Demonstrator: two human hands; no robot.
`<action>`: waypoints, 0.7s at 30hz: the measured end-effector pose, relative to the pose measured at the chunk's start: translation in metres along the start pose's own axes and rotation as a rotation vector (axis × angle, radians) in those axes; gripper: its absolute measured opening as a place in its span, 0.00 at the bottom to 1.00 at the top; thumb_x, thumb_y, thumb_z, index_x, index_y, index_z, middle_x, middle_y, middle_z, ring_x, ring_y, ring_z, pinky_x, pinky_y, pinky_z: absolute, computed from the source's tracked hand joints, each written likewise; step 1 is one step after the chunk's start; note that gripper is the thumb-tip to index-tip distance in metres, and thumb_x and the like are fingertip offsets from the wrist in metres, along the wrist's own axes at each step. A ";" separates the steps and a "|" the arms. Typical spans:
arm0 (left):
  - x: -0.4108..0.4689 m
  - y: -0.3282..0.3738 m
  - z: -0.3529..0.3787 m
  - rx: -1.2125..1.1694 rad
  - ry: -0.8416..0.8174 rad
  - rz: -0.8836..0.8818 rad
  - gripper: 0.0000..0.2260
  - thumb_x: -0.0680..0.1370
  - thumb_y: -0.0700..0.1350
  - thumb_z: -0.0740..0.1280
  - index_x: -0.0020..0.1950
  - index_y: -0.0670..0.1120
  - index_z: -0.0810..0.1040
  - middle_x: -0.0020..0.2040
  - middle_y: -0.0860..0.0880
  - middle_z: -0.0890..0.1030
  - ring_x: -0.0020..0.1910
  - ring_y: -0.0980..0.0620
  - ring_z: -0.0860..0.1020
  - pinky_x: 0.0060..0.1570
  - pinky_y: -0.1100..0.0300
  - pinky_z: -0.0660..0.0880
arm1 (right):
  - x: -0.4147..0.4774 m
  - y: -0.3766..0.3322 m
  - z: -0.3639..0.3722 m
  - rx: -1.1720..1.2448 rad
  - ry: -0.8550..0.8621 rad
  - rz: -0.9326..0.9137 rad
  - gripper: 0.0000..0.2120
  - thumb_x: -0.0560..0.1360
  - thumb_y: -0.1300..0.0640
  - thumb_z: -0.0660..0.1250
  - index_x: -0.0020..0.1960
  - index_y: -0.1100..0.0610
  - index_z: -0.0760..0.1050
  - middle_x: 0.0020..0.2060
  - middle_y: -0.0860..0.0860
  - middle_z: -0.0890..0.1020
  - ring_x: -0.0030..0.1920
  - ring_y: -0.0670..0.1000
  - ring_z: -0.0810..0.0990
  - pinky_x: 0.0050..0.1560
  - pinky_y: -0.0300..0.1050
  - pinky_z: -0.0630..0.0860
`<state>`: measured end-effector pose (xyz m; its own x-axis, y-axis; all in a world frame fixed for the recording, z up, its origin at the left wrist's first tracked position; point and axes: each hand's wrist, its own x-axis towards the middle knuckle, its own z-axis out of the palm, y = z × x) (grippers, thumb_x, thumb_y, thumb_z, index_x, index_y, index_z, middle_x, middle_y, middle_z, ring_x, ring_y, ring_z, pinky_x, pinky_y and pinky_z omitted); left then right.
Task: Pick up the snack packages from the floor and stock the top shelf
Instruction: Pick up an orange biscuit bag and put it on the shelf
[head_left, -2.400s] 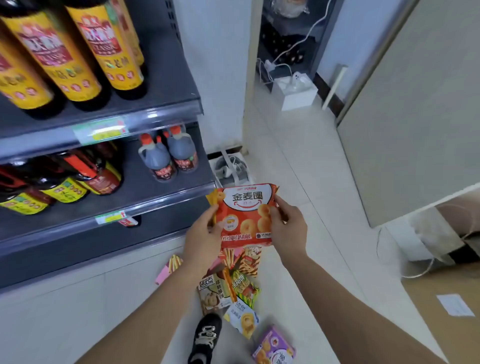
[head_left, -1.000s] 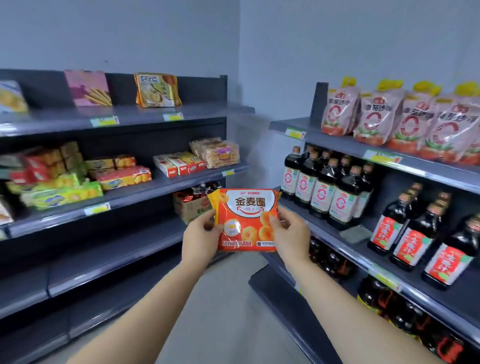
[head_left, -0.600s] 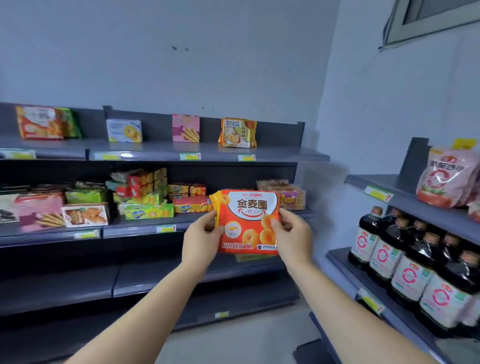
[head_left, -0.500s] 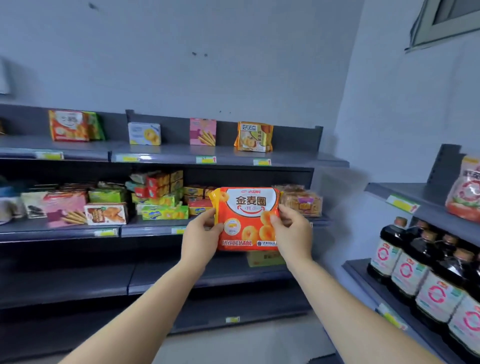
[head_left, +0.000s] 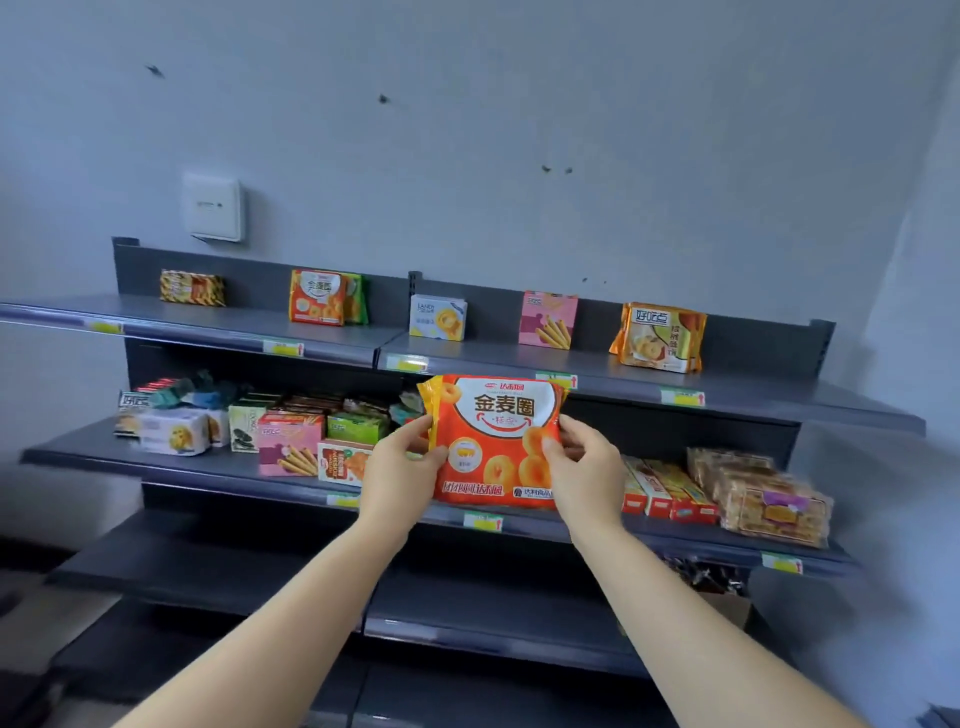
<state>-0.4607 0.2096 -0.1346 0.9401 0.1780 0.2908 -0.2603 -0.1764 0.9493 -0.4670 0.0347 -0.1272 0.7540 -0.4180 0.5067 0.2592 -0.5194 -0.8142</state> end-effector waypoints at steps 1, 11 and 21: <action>0.012 -0.001 -0.009 0.004 0.014 0.005 0.19 0.79 0.44 0.65 0.71 0.50 0.70 0.56 0.49 0.79 0.48 0.52 0.81 0.35 0.63 0.77 | 0.005 -0.006 0.015 0.009 -0.005 -0.005 0.16 0.78 0.52 0.65 0.65 0.53 0.76 0.54 0.48 0.80 0.56 0.49 0.78 0.54 0.53 0.80; 0.129 -0.022 -0.099 0.048 0.100 0.049 0.20 0.79 0.44 0.65 0.71 0.51 0.70 0.54 0.49 0.79 0.46 0.55 0.80 0.37 0.58 0.80 | 0.052 -0.049 0.156 0.105 -0.039 -0.047 0.15 0.77 0.56 0.67 0.63 0.55 0.77 0.53 0.50 0.81 0.51 0.48 0.78 0.53 0.50 0.79; 0.232 -0.048 -0.144 0.073 0.191 0.056 0.19 0.79 0.44 0.65 0.71 0.50 0.70 0.51 0.51 0.79 0.45 0.55 0.79 0.36 0.60 0.78 | 0.113 -0.065 0.275 0.160 -0.110 -0.087 0.15 0.77 0.56 0.67 0.63 0.53 0.78 0.54 0.49 0.82 0.53 0.49 0.80 0.55 0.51 0.78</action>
<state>-0.2615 0.3989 -0.0951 0.8641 0.3448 0.3667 -0.2878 -0.2591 0.9220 -0.2322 0.2264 -0.0949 0.7837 -0.2879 0.5503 0.4122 -0.4217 -0.8076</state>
